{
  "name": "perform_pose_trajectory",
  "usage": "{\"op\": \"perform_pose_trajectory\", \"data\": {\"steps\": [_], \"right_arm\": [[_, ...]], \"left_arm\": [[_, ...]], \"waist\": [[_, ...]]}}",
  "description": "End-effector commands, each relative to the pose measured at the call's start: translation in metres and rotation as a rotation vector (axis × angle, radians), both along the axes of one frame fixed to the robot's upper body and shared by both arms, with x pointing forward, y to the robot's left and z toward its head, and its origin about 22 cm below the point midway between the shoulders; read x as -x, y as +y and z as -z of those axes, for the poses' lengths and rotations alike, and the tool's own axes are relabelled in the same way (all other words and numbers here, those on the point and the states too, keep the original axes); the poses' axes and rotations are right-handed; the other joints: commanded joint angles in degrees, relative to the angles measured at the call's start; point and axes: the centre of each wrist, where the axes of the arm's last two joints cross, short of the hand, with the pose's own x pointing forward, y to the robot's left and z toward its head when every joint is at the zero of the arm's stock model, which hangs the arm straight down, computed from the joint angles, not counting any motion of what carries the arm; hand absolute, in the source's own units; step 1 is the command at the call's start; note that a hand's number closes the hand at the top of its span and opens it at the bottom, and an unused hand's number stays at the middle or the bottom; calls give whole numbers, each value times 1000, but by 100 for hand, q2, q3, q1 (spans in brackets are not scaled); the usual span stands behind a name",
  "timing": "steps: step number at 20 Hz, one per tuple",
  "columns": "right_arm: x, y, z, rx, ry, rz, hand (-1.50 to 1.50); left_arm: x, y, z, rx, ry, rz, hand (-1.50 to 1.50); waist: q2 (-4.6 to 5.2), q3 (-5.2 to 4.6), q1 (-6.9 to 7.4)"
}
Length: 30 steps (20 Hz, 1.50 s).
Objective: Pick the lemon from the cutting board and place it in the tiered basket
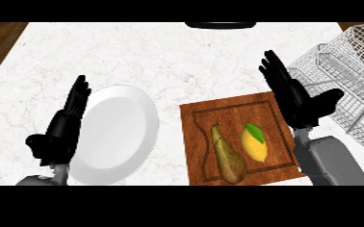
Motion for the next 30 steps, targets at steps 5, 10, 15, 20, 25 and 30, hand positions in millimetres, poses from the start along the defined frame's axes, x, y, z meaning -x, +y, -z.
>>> {"op": "perform_pose_trajectory", "data": {"steps": [5,10,15,20,25,30], "right_arm": [[28,-31,-32,-91,-44,96,150],[69,-88,37,207,187,649,-150],[125,-71,-14,229,117,661,-150],[131,-88,-64,506,249,400,-150],[126,-76,-115,746,341,231,-150],[111,-48,-157,808,444,234,-150]], "left_arm": [[-21,53,-20,-221,-8,-124,0],[-13,61,-13,-205,67,-122,0],[-17,59,-6,-223,81,-105,0],[-26,62,-8,-215,64,-86,0],[-35,51,-11,-218,63,-72,0],[-36,37,-12,-218,48,-38,0]], "waist": [[-16,29,-133],[-29,5,-430],[-39,14,-237],[-7,-3,-178],[18,0,-70],[33,13,115]]}}
